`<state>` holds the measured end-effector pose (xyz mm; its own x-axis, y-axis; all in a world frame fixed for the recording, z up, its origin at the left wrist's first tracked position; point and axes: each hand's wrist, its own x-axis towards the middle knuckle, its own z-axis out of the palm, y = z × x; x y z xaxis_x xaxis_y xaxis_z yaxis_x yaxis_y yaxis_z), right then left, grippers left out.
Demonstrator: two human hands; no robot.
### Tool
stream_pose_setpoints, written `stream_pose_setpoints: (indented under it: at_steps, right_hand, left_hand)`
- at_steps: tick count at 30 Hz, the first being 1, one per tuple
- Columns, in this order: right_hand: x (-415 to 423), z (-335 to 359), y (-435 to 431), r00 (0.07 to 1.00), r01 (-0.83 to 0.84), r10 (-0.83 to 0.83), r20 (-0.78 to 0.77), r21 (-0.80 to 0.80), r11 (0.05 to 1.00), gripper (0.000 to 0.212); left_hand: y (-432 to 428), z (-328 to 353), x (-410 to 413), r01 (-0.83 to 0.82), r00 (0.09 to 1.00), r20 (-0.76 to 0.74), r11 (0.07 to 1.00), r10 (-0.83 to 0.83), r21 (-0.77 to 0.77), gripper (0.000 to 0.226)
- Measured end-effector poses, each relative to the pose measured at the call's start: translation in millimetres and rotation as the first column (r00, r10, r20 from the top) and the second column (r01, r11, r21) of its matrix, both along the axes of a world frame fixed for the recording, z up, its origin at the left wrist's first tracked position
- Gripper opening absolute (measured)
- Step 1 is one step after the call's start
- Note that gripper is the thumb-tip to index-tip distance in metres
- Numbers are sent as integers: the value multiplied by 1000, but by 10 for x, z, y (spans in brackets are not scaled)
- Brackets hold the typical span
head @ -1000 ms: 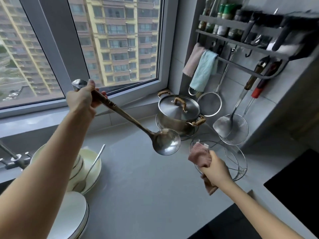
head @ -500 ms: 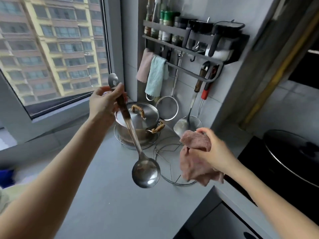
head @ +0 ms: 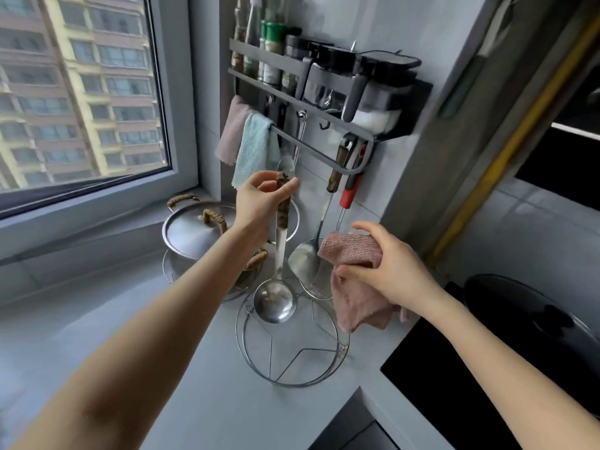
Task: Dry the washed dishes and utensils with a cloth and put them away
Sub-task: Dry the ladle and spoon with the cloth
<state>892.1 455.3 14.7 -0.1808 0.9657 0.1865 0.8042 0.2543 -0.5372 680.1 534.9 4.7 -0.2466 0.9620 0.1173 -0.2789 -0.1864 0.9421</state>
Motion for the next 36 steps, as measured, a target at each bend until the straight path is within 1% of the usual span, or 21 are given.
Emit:
stream_pose_setpoints:
  at_steps: [6,9,14,16,20,23,28,33,36]
  right_hand:
    - [9,38,147,1000,22,-22,0,-19,1000,78]
    - [12,58,220,998,54,-53,28,-33,998,77]
    - [16,36,357,989,129,-126,76,-43,991,74]
    - [7,13,412,985,152,-148,87,-48,987,73]
    - [-44,-53,504,975,182,-171,139,-66,981,72]
    - [-105,-87,591,968,192,-181,173,-49,980,72]
    - [-164,-59,743,962,193,-183,201,-29,981,72]
    - [-203,-43,828,946,181,-171,274,-14,983,71]
    - [-215,-66,869,944,173,-160,288,-22,985,70]
  left_hand:
    - [386,-111,215,8,1000,-8,1000,-8,-16,24]
    - [616,-90,306,30,998,50,999,-28,-27,24]
    - [988,-163,279,3,986,165,998,8,-70,14]
    - [1107,-226,268,5,990,143,998,4,-66,11]
    - [1260,-229,403,39,999,34,999,-39,18,18]
    - [1377,-130,482,50,999,17,997,-51,63,10]
    - [1535,-36,464,55,987,151,997,-63,51,12]
    - [1528,-72,369,107,963,233,987,-133,122,12]
    - [1500,-3,357,139,949,267,982,-168,126,11]
